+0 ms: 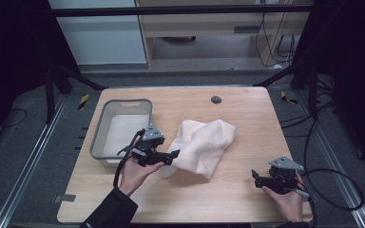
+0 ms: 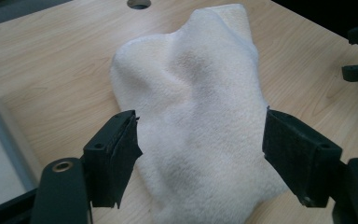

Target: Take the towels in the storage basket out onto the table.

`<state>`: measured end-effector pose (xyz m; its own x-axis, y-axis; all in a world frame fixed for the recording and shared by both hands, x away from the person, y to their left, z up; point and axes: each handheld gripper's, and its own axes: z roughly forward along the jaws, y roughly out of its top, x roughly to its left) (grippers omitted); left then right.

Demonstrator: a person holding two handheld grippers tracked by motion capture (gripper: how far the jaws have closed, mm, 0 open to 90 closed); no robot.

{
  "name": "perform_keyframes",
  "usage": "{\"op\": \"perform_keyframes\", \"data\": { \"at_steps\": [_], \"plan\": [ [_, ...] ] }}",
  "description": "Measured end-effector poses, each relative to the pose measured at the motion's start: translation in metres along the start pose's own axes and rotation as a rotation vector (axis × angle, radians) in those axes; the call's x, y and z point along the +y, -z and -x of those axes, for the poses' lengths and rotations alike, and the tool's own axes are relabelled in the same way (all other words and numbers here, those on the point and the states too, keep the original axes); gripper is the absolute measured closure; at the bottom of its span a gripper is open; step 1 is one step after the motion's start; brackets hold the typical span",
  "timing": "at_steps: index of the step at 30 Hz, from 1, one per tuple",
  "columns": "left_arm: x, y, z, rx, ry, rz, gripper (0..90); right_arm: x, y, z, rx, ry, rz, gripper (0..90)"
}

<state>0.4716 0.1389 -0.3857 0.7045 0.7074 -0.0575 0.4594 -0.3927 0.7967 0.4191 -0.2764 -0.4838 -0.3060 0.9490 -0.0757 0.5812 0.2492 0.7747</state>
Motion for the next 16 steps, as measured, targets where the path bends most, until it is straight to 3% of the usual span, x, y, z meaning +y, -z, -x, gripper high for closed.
{"op": "perform_keyframes", "data": {
  "at_steps": [10, 16],
  "plan": [
    [-0.031, 0.035, -0.013, 0.067, 0.042, 0.072, 28.1, -0.001, 0.000, -0.001, -0.002, 0.006, -0.004, 9.5],
    [-0.060, 0.056, -0.021, 0.093, 0.085, 0.074, 32.9, -0.001, 0.001, -0.001, -0.002, 0.000, 0.000, 9.5]
  ]
}}
